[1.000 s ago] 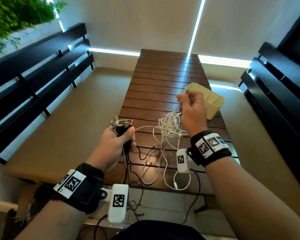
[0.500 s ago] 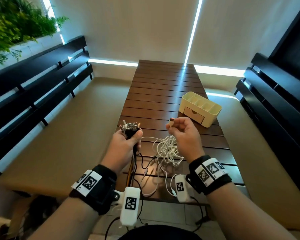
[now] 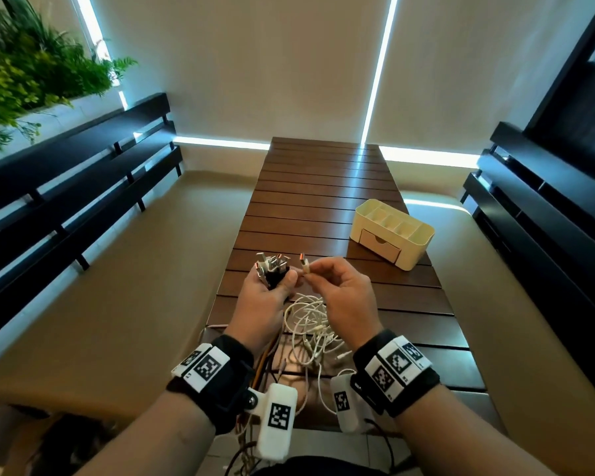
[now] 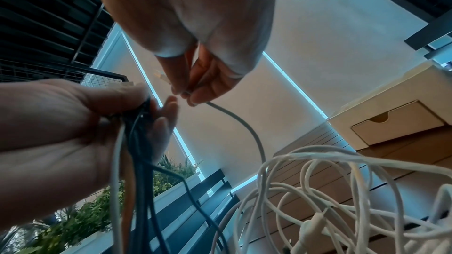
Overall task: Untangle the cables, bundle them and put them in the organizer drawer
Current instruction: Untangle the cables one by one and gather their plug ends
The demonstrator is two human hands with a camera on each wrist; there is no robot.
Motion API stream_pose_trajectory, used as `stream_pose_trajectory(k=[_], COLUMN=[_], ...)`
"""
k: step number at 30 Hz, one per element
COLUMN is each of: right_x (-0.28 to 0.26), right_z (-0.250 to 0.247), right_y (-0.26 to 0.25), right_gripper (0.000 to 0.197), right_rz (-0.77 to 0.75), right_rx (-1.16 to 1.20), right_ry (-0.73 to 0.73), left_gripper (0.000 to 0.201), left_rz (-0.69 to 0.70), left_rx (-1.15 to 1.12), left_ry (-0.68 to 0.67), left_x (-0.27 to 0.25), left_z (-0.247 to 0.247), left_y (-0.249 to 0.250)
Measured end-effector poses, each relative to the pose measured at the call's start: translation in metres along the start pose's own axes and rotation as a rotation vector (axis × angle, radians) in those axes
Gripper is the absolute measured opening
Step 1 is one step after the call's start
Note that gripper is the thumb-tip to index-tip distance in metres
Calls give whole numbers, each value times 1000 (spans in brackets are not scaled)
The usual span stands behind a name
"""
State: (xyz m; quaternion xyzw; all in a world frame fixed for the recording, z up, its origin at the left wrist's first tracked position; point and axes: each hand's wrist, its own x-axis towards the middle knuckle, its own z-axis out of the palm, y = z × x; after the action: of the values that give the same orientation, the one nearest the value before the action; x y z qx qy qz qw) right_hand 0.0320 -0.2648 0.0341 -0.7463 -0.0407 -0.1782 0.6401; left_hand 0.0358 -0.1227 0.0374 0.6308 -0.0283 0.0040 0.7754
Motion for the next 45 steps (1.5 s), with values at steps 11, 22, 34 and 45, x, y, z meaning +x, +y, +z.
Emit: stream_pose_trajectory(k=[11,22,34,45], right_x=[9,22,22,22], right_z=[9,-5,-24,-28], right_y=[3,14,0,39], right_gripper=[27,13,24,7], right_rz=[14,-100,154,30], right_rx=[131,-18,-47,-565], right_ry=[8,-107,-405,-539], left_gripper=[25,23,11,13], left_rz=[28,-18,33,79], left_rx=[-50,-121,-113,-315], left_ry=[34,-10,-22,-26], left_x=[12,18,24,15], left_z=[17,18,13,10], left_y=[-6,-4,15,57])
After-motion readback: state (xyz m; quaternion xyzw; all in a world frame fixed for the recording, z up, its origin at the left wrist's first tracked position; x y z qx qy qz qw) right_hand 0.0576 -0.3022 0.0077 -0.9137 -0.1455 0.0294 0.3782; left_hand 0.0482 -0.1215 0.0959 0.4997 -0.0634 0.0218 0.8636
